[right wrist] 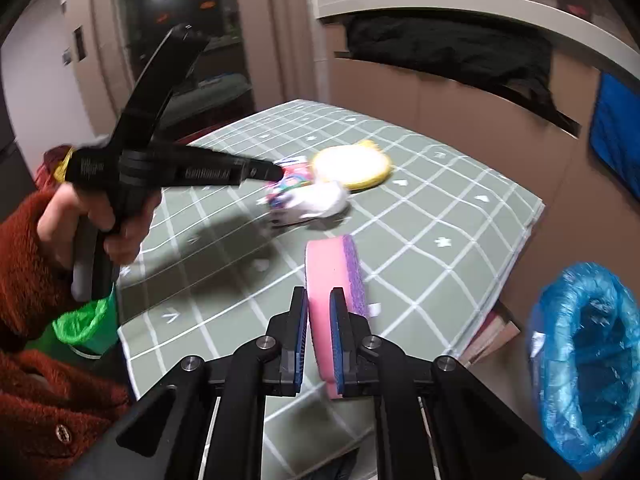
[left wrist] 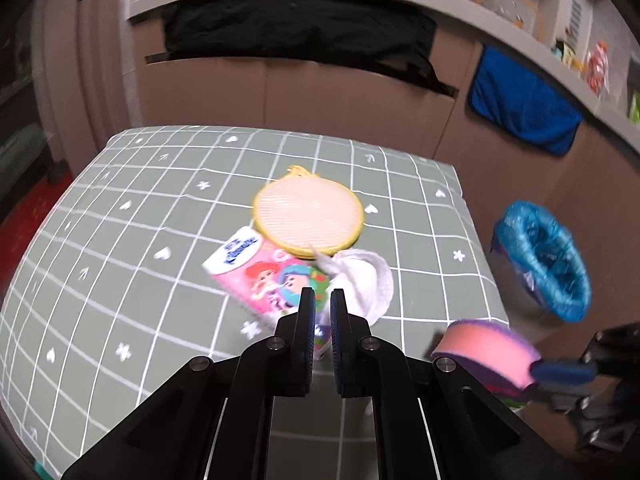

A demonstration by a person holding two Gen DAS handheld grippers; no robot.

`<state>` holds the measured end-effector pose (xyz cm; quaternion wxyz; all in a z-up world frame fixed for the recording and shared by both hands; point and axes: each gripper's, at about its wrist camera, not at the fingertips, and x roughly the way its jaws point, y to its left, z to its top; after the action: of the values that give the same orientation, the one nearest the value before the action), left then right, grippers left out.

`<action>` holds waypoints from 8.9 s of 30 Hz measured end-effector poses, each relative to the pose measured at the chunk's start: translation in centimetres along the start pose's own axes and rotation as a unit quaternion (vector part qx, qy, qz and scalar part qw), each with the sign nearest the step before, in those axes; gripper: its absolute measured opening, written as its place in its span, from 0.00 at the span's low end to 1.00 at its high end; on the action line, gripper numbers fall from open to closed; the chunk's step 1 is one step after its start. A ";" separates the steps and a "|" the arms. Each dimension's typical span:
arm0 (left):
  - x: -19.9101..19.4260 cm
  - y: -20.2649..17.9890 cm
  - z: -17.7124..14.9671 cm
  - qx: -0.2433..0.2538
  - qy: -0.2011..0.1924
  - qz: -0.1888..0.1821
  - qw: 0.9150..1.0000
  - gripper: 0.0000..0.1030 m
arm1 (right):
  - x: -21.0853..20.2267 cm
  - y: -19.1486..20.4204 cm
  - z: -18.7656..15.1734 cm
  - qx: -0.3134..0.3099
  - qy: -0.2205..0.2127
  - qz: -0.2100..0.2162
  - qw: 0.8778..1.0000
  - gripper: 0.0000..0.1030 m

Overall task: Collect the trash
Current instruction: 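Grasp the purple-and-pink sponge with the right gripper while the left gripper grasps the white tissue, then carry the white tissue with the left gripper while the right gripper carries the sponge to the bin, then open both grippers over the blue-lined bin, dropping the tissue and sponge, then move both grippers back over the mat toward the remaining trash, then grasp the pink Kleenex pack with the right gripper while the left gripper grasps the yellow scrubber, then carry the yellow scrubber with the left gripper while the right gripper carries the Kleenex pack to the bin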

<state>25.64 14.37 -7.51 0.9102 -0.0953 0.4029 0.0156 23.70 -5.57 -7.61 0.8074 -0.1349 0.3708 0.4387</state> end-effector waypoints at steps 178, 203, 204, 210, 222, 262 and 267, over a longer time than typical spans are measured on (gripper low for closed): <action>-4.4 12.5 1.2 -0.107 -0.032 0.069 0.991 0.47 | 7.7 3.5 8.6 0.004 0.034 0.020 0.999 0.34; -1.5 14.0 0.7 -0.113 -0.004 0.036 0.993 0.47 | 14.2 3.1 9.7 0.053 0.053 0.049 0.996 0.14; -1.3 13.4 0.9 -0.106 -0.002 0.033 0.994 0.47 | 13.3 2.8 9.5 0.053 0.046 0.046 0.996 0.14; 1.2 10.5 2.5 -0.086 0.019 -0.044 0.995 0.47 | 7.2 -2.3 7.2 0.098 0.002 -0.032 0.995 0.14; 11.2 9.3 8.8 -0.124 0.087 -0.074 0.986 0.46 | 4.9 -6.9 2.6 0.169 0.000 -0.054 0.984 0.14; 5.5 2.8 7.2 -0.078 -0.002 -0.075 0.994 0.14 | 7.4 -7.1 5.8 0.160 -0.017 -0.068 0.985 0.15; 1.0 -0.6 4.8 -0.057 -0.042 -0.055 0.996 0.14 | 3.8 -6.3 5.1 0.151 -0.037 -0.085 0.984 0.15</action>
<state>29.90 14.67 -4.96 0.9188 -0.1688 0.3568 -0.0077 32.58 -4.15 -7.48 0.8661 -0.0265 0.3894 0.3122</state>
